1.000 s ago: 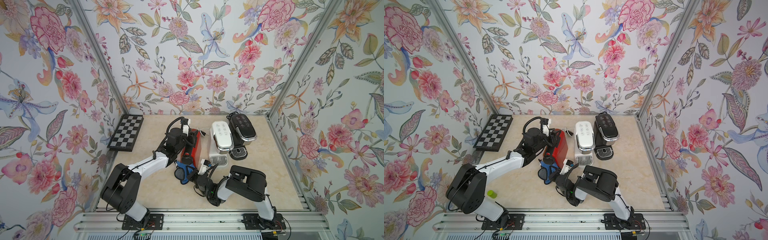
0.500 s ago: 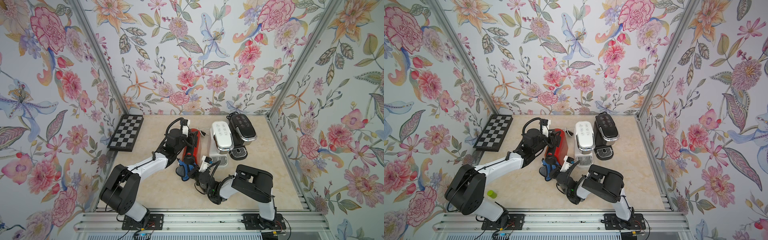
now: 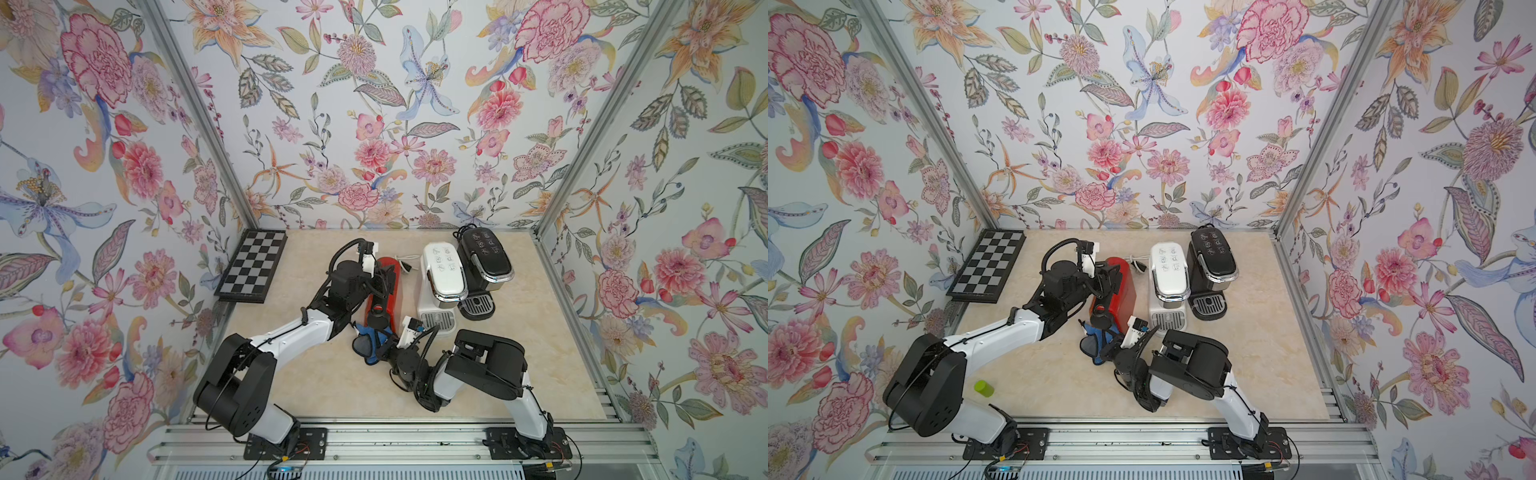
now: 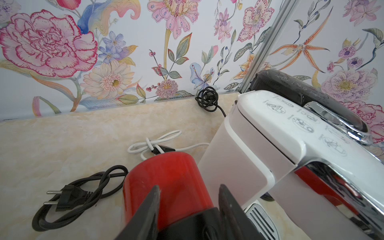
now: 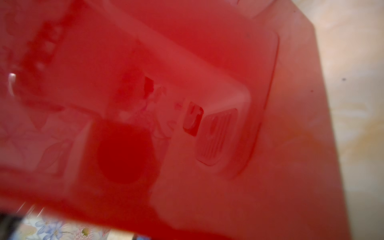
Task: Wipe the surface of a coffee machine
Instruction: Wipe the dirt from the surface of the coffee machine.
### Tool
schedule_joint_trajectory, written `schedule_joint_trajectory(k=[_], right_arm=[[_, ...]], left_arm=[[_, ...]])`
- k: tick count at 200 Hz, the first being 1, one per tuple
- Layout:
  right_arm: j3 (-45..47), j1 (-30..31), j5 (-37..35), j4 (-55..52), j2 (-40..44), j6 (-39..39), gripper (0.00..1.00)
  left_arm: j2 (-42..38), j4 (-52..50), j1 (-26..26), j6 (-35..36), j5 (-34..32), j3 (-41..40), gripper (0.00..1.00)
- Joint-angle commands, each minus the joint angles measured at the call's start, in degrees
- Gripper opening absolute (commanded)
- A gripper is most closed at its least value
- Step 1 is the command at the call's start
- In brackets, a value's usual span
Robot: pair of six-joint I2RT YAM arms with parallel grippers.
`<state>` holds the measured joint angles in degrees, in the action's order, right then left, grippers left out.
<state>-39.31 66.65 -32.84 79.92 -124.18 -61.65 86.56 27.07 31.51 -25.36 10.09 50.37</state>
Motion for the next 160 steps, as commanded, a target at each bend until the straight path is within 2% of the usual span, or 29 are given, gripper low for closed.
schedule_joint_trajectory(k=[1,23,65,93,130,160], right_arm=[[0.5,-3.3,-6.3,-1.1,-1.5,-3.6,0.00],[0.4,-3.3,-6.3,-4.2,-0.3,-4.3,0.00],[-0.1,-3.0,-6.1,-2.4,8.3,4.2,0.00],[-0.4,-2.7,-5.9,1.1,11.5,7.1,0.00],[-1.2,-2.0,-5.5,2.3,12.1,10.6,0.00],[0.1,-2.5,-6.1,-0.1,8.9,6.6,0.00]], left_arm=[[0.3,-7.3,0.0,0.1,0.6,-2.7,0.46],[0.3,-7.4,0.0,0.1,0.7,-2.9,0.46],[0.2,-6.9,0.1,-0.3,0.7,-3.3,0.46],[-0.2,-6.6,0.1,-0.5,0.7,-3.7,0.46],[-1.1,-6.7,0.1,-0.6,0.5,-4.2,0.46],[-2.1,-6.8,0.1,-0.7,0.3,-5.0,0.46]])
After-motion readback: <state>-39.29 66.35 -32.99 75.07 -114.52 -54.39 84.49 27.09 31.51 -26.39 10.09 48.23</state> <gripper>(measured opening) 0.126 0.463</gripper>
